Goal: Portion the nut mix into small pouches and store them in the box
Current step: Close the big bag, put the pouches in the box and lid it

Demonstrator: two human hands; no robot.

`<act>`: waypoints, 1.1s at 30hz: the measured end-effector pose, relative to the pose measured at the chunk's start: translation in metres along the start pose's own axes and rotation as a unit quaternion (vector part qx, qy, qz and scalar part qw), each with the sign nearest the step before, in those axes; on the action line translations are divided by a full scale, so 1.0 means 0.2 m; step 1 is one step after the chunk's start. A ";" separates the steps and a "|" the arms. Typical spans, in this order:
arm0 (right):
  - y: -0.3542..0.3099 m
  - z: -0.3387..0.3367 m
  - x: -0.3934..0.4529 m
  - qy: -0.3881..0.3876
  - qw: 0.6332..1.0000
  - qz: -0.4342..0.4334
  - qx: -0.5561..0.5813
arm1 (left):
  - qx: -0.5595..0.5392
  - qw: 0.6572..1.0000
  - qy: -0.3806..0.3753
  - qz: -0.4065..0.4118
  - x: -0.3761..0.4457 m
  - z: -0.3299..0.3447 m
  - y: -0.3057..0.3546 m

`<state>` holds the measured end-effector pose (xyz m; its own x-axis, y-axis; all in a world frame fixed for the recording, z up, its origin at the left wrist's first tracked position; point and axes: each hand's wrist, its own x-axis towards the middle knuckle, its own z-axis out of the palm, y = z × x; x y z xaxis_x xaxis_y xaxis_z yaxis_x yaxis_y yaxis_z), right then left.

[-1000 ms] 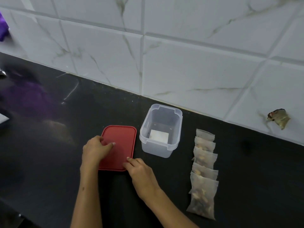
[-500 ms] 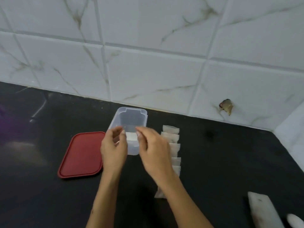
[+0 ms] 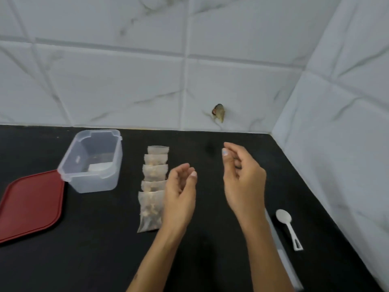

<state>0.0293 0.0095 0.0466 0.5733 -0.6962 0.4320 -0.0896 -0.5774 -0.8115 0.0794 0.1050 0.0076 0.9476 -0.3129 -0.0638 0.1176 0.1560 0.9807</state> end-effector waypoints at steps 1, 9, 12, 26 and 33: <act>0.04 -0.07 0.00 0.003 1.000 0.025 -0.007 | 0.000 1.000 -0.016 -0.015 -0.03 0.05 -0.03; 0.43 -0.44 -0.11 -0.052 0.957 0.250 -0.137 | 0.065 0.984 -0.090 -0.138 -0.27 0.44 -0.34; 0.56 -0.46 -0.18 -0.123 0.925 0.309 -0.186 | 0.102 0.969 -0.110 -0.196 -0.31 0.54 -0.46; 0.78 -0.46 -0.25 -0.184 0.883 0.369 -0.223 | 0.093 0.957 -0.058 -0.269 -0.35 0.62 -0.55; 0.81 -0.47 -0.25 -0.202 0.882 0.402 -0.139 | 0.068 0.959 -0.035 -0.274 -0.33 0.59 -0.56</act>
<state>-0.0907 -0.0904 -0.0694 0.4722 -0.7516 -0.4606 -0.7640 -0.0883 -0.6392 -0.0318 -0.0025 -0.0756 0.7319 -0.3766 -0.5679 0.5475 -0.1713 0.8191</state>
